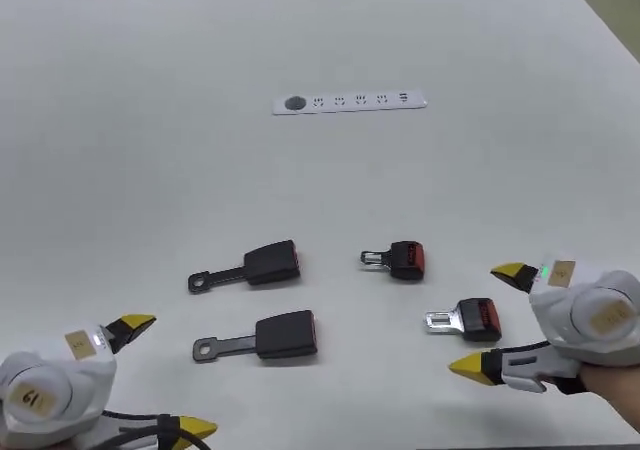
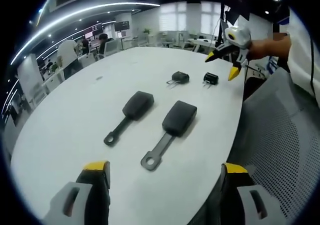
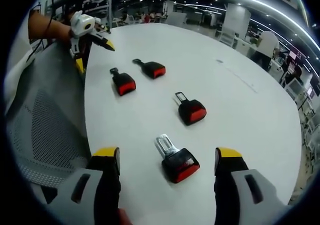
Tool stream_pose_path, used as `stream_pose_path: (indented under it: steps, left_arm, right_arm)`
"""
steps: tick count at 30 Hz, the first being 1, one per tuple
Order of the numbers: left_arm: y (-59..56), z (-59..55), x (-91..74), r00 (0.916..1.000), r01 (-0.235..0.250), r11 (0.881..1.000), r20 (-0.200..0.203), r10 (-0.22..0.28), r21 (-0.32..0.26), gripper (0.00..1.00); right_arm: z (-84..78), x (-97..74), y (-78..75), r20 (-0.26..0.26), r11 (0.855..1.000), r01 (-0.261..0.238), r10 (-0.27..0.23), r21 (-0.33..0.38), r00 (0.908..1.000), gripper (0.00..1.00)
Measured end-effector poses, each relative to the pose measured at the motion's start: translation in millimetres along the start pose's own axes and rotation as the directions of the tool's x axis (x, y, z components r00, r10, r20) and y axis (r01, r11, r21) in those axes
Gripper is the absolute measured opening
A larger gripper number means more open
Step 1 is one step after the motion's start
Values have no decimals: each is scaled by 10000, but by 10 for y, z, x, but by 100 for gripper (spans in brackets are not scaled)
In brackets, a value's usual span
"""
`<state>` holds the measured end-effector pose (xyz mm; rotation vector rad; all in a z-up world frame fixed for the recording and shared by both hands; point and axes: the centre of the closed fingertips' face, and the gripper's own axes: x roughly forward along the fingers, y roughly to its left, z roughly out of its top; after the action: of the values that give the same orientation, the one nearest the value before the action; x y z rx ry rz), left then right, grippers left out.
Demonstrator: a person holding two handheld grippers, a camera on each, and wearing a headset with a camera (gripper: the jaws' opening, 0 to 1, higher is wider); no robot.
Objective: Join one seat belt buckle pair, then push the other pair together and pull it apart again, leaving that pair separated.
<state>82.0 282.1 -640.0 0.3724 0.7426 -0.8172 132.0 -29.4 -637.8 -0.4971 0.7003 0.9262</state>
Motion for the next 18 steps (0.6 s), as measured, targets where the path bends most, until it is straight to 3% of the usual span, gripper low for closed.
stream_pose_path:
  steps: [3,5,8,11,14,18]
  left_arm:
    - [72,-3,-18,9995,-184,9995,-242,190,243,82]
    - [149,37,-15,9993,-338,9992,-167,342,236,82]
    - [119,110,13,9998,-102,9990,-159,109,426,81]
    - [94,159,76,9994,34,9984,-352,-14,571,77]
    - [45,252,174,9994,252,9971,-265,-234,721,75]
    - [5,269,302,9971,655,9921,-463,-608,1066,73]
  right_arm:
    - [26,-23,-50,-63,9997,-2,0,-224,10000,76]
    - [65,-38,-84,-17,9993,-4,3,-371,10000,75]
    - [115,-20,-69,64,9979,-282,286,-575,9996,73]
    - [106,30,-77,-142,9913,-564,551,-1186,9984,69]
    - [39,91,-87,-417,9842,-972,920,-1481,9949,66]
    - [-18,112,-27,-756,9758,-1404,1292,-1679,9887,58]
